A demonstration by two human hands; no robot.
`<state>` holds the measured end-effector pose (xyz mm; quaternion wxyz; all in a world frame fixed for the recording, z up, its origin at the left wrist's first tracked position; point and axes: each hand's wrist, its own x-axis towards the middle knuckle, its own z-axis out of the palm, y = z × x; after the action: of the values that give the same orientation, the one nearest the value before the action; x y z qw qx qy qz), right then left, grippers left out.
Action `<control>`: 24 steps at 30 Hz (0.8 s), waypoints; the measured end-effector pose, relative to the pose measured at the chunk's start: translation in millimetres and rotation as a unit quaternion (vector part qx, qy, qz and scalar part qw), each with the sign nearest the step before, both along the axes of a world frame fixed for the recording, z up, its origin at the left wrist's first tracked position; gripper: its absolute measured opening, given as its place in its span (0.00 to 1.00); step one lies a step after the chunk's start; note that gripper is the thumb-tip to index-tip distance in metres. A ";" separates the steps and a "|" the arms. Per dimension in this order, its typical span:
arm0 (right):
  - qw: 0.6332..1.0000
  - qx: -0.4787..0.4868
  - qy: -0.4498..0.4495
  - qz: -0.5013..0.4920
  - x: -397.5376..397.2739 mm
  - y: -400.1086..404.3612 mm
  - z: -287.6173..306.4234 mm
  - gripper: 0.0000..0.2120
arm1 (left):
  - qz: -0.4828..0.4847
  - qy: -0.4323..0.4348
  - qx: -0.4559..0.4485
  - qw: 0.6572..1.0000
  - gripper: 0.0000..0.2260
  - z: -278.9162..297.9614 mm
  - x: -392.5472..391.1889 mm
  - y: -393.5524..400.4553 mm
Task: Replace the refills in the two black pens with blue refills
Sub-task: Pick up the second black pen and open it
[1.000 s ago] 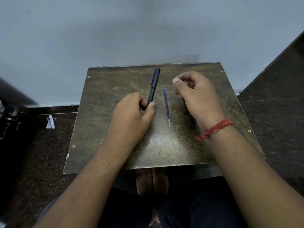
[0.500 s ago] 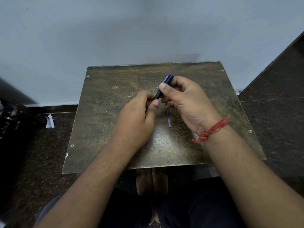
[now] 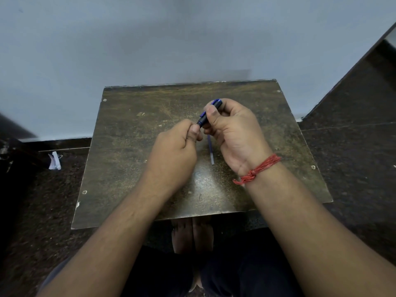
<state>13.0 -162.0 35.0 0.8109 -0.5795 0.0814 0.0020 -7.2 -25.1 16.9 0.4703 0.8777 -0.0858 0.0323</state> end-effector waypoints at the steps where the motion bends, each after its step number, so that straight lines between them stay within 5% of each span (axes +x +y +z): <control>1: 1.000 -0.005 -0.001 0.000 -1.5 2.9 -0.6 0.05 | 0.001 -0.001 -0.001 1.000 0.13 1.1 0.5 -0.2; 4: 1.000 0.012 0.002 -0.018 4.0 3.7 0.1 0.08 | 0.005 -0.003 0.005 1.000 0.14 2.5 0.3 1.2; 8: 0.974 0.120 0.009 -0.192 24.7 -44.9 7.9 0.10 | 0.018 0.038 0.011 0.999 0.15 -6.7 -4.8 14.8; 12: 0.978 -0.175 -0.008 -0.115 14.7 -44.1 -12.7 0.05 | 0.083 0.056 -0.060 0.993 0.16 -8.2 2.2 18.9; 15: 0.922 -0.382 -0.035 -0.049 16.7 -25.2 -15.2 0.07 | 0.102 0.037 -0.072 0.992 0.16 -8.7 3.4 16.8; 24: 0.815 -0.577 -0.045 0.020 6.0 9.4 -12.9 0.07 | 0.123 0.044 -0.113 0.985 0.16 -7.7 6.2 16.2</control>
<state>19.0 -152.5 22.1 0.3303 -0.9421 0.0195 -0.0549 -1.1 -8.9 9.2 0.5626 0.8231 0.0485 0.0606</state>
